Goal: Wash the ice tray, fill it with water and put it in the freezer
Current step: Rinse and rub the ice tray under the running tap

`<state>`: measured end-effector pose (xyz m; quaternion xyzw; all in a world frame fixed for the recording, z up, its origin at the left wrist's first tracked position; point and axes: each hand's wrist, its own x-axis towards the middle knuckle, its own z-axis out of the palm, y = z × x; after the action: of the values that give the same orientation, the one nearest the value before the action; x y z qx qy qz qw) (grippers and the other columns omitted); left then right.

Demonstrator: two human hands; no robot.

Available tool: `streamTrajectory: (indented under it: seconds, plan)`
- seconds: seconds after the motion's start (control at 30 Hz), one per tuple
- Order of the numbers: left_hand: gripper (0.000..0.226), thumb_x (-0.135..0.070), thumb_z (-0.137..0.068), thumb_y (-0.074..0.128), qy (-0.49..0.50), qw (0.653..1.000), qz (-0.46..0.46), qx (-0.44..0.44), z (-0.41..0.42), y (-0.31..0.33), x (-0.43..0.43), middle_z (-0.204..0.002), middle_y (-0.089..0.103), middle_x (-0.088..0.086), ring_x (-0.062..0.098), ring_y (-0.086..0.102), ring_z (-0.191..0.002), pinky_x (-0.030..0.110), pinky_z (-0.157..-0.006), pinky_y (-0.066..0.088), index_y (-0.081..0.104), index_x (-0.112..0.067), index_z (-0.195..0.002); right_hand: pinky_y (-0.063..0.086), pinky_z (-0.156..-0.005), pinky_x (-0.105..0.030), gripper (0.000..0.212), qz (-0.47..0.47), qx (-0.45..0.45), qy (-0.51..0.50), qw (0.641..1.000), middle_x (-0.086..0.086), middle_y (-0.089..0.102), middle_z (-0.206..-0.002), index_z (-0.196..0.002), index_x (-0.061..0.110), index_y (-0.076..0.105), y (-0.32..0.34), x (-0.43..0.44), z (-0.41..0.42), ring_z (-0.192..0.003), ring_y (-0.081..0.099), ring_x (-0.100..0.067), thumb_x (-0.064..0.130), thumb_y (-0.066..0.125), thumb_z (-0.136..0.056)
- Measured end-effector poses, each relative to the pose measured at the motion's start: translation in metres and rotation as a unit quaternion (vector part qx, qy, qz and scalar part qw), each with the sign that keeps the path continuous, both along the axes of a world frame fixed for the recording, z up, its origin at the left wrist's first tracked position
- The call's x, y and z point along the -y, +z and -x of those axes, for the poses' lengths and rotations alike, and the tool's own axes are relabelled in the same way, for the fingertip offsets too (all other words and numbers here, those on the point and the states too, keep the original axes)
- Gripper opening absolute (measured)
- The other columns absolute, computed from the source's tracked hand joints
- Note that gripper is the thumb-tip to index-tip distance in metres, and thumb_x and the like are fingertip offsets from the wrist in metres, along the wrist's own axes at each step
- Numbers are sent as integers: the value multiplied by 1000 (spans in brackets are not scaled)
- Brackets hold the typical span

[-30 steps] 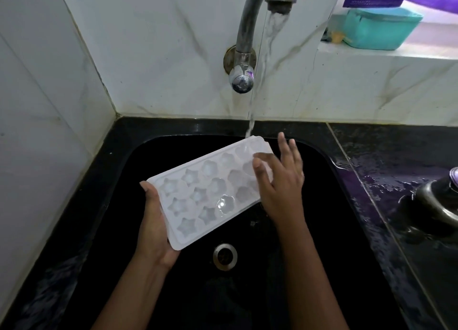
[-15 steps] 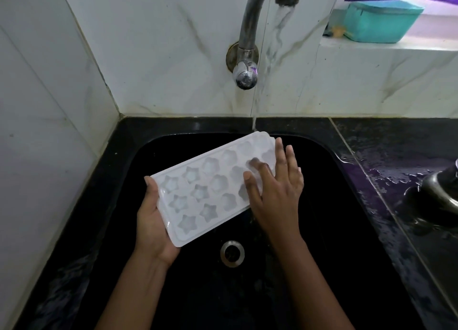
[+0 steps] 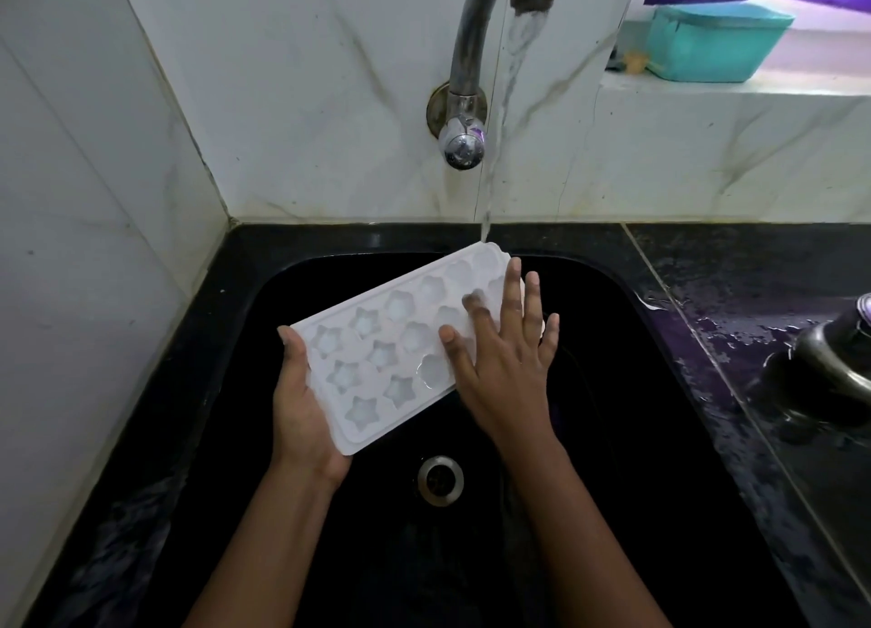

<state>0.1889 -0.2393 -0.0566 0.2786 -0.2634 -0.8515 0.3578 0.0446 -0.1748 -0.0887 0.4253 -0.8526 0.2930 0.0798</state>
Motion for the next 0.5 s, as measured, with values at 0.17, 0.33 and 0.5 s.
streamTrajectory:
  seconds: [0.17,0.33,0.5]
  plan:
    - [70,-67,-90,26,34,999,12,9,-3,-4,5,-119,68,14,31,67,-106,41,-73,59,59,-16,-125,-13,-113,-41,61,22,36,20,999,3,-7,-160,-122,31,58,6,-2,10,-143,-21,-9,62,18,-89]
    - [71,-66,-91,25,20,1000,14,7,2,-4,2,-118,68,15,32,67,-105,41,-73,59,59,-13,-124,-12,-114,-47,66,-21,16,6,1000,3,-17,-157,-136,32,44,6,1,1,-142,-24,-12,65,13,-87]
    - [72,-67,-92,25,40,999,23,2,-1,-9,7,-123,65,15,33,64,-111,45,-83,57,56,-14,-130,-20,-110,-37,65,7,66,46,997,11,-21,-155,-132,37,49,11,0,12,-138,-32,-5,66,15,-86]
